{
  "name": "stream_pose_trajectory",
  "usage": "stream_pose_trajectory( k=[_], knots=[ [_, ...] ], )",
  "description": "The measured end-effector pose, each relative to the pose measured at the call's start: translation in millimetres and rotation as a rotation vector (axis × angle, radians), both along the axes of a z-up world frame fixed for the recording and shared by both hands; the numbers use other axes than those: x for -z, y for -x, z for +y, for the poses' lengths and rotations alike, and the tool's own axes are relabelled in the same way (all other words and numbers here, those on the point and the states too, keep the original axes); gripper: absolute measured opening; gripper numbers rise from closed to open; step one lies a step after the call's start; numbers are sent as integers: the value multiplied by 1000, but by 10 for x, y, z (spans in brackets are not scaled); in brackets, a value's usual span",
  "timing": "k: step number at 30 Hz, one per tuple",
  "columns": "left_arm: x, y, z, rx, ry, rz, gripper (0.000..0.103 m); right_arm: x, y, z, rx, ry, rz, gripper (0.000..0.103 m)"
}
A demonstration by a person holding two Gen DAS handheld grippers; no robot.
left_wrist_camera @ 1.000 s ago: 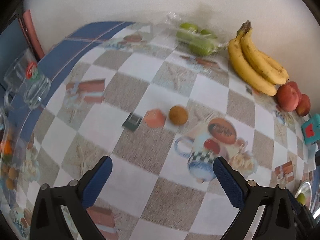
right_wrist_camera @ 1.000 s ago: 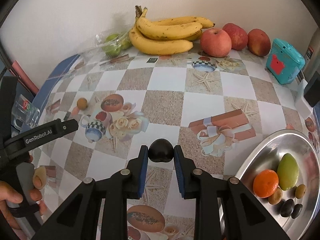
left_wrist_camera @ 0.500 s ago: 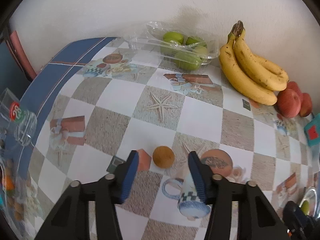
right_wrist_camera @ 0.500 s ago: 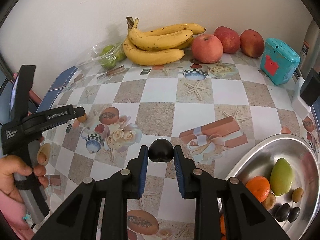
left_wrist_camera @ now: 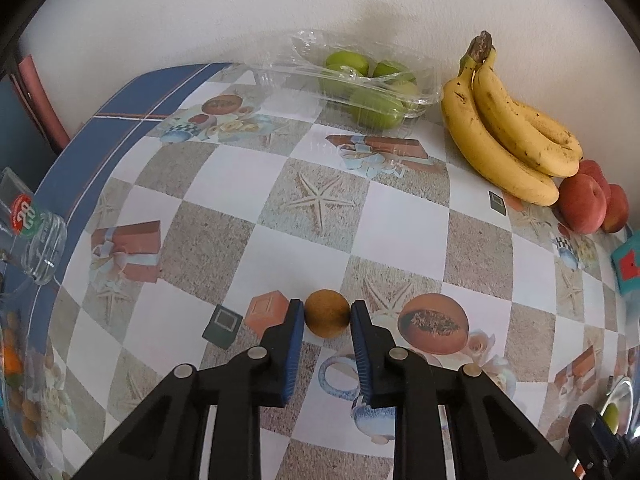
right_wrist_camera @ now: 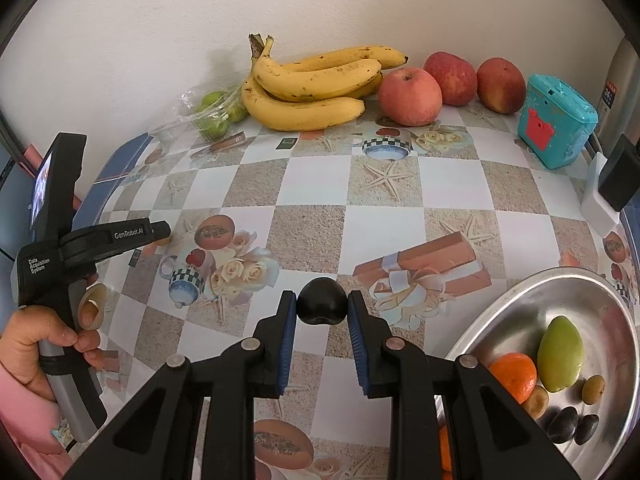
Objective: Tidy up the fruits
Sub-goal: 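Grasp another small brown fruit with the left gripper, then carry the plum with the right gripper while the left gripper carries the brown fruit over the bowl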
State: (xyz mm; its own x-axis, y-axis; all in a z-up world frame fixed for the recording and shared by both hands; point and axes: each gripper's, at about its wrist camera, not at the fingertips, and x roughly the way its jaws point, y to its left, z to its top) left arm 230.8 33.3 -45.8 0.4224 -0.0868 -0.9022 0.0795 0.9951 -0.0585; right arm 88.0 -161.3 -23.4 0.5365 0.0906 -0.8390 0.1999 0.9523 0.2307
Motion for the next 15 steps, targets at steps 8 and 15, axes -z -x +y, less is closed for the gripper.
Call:
stream_pose_trajectory(
  k=[8,15],
  knots=[
    [-228,272,26,-27,35,-2,26,-48,76,-4,4,-10,2,27],
    [-439,643,-61,-22,85,-22,26,-116,255,-2,22,-29,6,27]
  ],
)
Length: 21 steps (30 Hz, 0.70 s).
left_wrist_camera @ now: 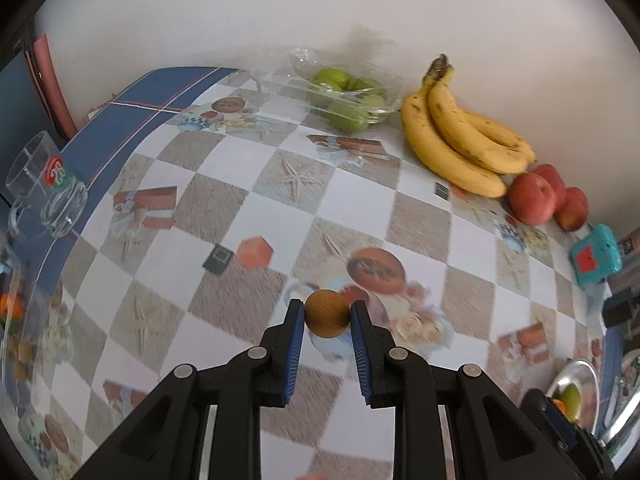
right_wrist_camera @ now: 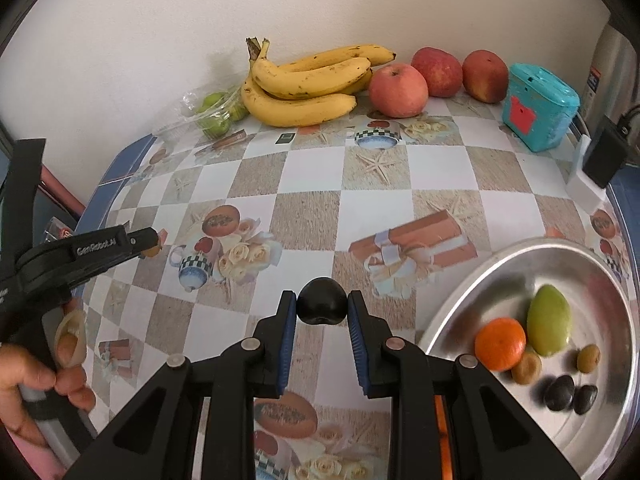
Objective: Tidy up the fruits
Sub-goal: 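Carry the plum with the right gripper while the left gripper carries the brown fruit over the bowl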
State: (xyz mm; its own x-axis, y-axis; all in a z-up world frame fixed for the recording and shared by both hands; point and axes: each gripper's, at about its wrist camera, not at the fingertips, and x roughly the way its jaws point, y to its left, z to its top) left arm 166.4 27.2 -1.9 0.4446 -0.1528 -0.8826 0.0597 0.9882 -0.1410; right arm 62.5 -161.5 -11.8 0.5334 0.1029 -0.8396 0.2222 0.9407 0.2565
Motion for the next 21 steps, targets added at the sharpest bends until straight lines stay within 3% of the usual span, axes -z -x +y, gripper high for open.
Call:
stream_pose_trajectory(
  k=[7,14,21],
  knots=[
    [-192,360,-107,21,36,-28,26,-80,215,-3,12,1,-2,27],
    [-209,681,-259,51,60,-21,26,-120,473,-53,37,-1,4,27],
    [-302,954,-533,135,84,-40,26,-65,742,-182,98,-16,41,27]
  ],
)
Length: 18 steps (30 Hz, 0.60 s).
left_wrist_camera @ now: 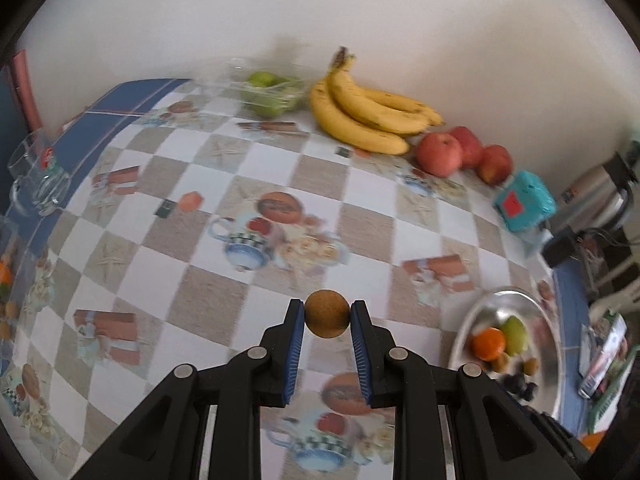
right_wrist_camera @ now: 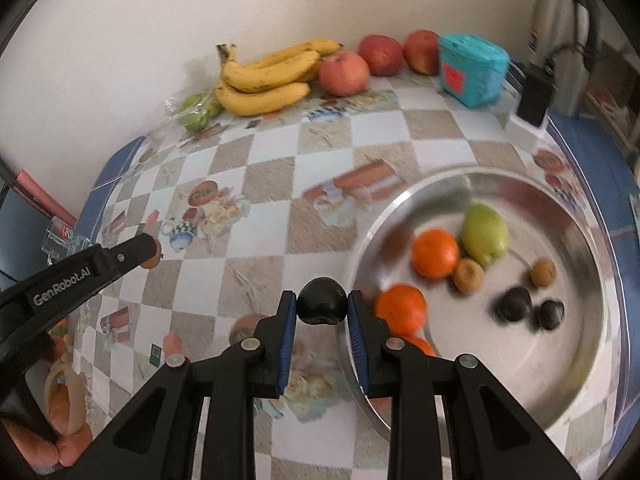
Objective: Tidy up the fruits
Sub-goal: 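Carry the plum with the right gripper while the left gripper carries the brown fruit over the bowl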
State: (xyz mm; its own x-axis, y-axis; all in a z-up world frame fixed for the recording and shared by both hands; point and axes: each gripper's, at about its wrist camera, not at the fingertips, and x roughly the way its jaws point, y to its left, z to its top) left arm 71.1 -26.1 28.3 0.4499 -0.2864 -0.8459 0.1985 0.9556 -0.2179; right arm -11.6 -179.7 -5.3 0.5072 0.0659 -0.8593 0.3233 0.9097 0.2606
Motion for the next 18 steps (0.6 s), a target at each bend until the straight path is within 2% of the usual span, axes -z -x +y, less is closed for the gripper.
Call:
stream_pose_trajectory(
  k=[8,11,14,18],
  knots=[
    [-123,177,-307,90,24,-19,26,-12,166,-321,94,-11,5,27],
    [-143,263,-466,161,88,10,26,18,241,-502,151,-11,25,27],
    [-112,398,-723,248,92,29,26,62,333,-684,209,-5,49,27],
    [-49,526,-956,319,109,69,26,103,477,-875,265,-18,64,27]
  ],
)
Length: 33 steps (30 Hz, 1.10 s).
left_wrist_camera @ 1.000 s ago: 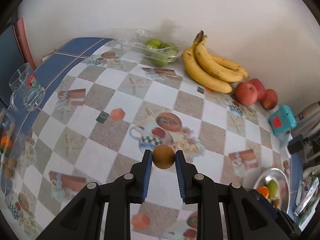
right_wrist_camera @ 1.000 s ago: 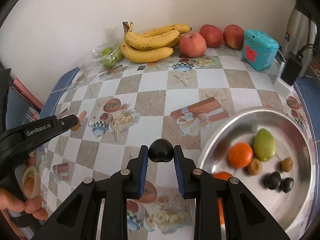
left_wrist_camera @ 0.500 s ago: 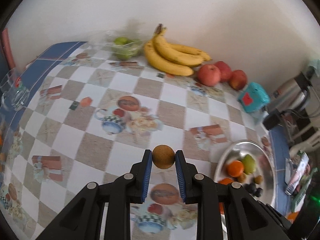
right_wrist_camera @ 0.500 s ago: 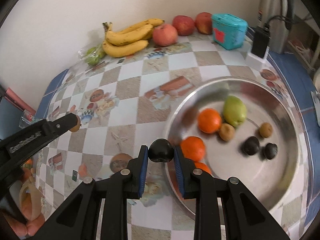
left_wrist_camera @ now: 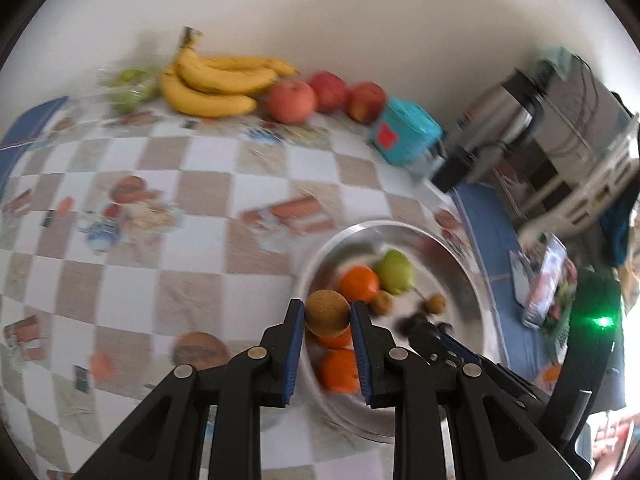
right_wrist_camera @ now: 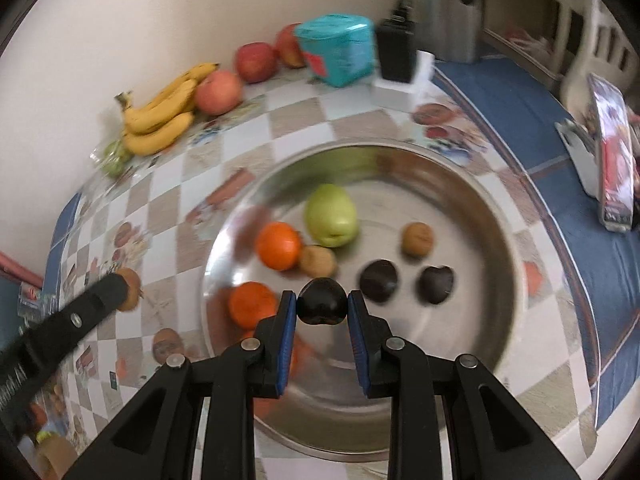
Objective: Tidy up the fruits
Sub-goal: 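Carry the plum with the right gripper while the left gripper carries the brown fruit over the bowl, then open the left gripper to drop the brown fruit while the right gripper releases the plum into the bowl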
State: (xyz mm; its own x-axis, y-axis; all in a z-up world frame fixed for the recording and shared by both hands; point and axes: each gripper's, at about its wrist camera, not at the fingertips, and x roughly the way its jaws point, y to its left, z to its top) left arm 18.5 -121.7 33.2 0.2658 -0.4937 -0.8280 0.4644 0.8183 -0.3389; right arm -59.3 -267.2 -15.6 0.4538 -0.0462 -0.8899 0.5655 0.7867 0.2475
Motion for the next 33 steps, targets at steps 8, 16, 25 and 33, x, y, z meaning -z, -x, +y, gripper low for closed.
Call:
stream_pose_trajectory(
  k=[8,16,25,33],
  knots=[
    [66,71,-241,67,-13,-2,26,80,236,-145,53,-13,34,27],
    [297,141,-503,113,-60,31,26,229,258,-107,26,-25,98,27],
    [393,98,-574,103,-58,59,26,327,228,-58,-4,-14,136,27],
    [390,99,-571,93,-45,71,27,338,200,-59,-9,-16,147,28]
  ],
)
